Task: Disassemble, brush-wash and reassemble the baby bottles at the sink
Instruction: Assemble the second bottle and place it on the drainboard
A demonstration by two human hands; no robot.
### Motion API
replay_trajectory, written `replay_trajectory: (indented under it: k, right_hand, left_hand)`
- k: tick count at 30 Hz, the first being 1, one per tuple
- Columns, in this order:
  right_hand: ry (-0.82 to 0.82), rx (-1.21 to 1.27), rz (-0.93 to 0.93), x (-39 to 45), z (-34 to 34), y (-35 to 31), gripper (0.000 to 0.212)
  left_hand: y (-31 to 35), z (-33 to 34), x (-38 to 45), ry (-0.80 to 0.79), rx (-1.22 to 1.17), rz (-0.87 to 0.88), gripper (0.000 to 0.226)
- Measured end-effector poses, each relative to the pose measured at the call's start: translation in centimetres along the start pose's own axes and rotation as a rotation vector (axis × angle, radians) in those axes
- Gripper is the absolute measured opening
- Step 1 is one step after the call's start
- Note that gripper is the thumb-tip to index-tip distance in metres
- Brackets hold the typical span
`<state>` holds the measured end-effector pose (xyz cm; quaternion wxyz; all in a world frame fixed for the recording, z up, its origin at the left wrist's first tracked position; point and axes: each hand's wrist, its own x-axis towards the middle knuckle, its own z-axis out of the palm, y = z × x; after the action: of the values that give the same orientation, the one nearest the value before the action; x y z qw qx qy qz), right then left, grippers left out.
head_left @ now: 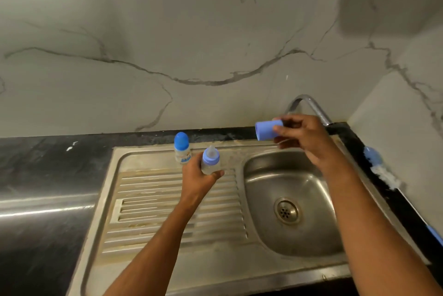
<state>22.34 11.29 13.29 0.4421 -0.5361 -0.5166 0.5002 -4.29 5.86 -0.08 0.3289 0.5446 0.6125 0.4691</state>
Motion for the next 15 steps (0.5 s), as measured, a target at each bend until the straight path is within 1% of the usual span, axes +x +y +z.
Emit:
replay_trajectory:
  k: [2, 3, 4, 5, 6, 7, 8, 9, 10, 12, 15]
  right_hand:
    - [-0.034, 0.282, 0.005, -0.5, -2.5, -0.3, 0.040]
    - [-0.040, 0.445, 0.037, -0.7, -3.4, 0.3, 0.044]
    - [-0.008, 0.515, 0.076, -0.5, -4.1, 1.8, 0.048]
    - [0.036, 0.437, 0.115, -0.3, -4.7, 3.6, 0.049]
    - [0.103, 0.175, 0.184, -0.5, -5.0, 5.3, 0.047]
    - [0.118, -0.245, 0.276, -1.1, -5.3, 7.5, 0.039]
    - [0.166, -0.735, 0.322, -1.6, -5.6, 9.8, 0.030]
    - [0.257, -1.034, 0.297, -2.3, -5.8, 11.4, 0.024]
    - [0.294, -1.094, 0.289, -2.9, -6.0, 12.4, 0.023]
    - [0.279, -1.036, 0.277, -3.5, -6.6, 12.5, 0.026]
    - [0.242, -1.047, 0.303, -3.3, -7.3, 10.6, 0.027]
  left_hand:
    - [0.6, 1.4, 0.1, -0.021, 0.000, 0.010, 0.057]
    - [1.0, 2.0, 0.2, -0.028, 0.002, 0.016, 0.058]
    - [1.3, 2.6, 0.2, -0.033, 0.006, 0.022, 0.059]
    - [1.7, 3.2, 0.3, -0.039, 0.010, 0.027, 0.060]
    - [2.1, 3.7, 0.3, -0.048, 0.018, 0.029, 0.061]
    - [2.4, 4.2, 0.2, -0.053, 0.026, 0.030, 0.062]
    - [2.6, 4.7, 0.2, -0.057, 0.031, 0.031, 0.063]
    - [2.8, 5.1, 0.2, -0.064, 0.032, 0.032, 0.063]
    - [3.0, 5.6, 0.1, -0.068, 0.035, 0.033, 0.063]
    - [3.3, 6.5, 0.1, -0.067, 0.040, 0.033, 0.064]
    - [3.6, 7.8, 0.0, -0.083, 0.049, 0.028, 0.063]
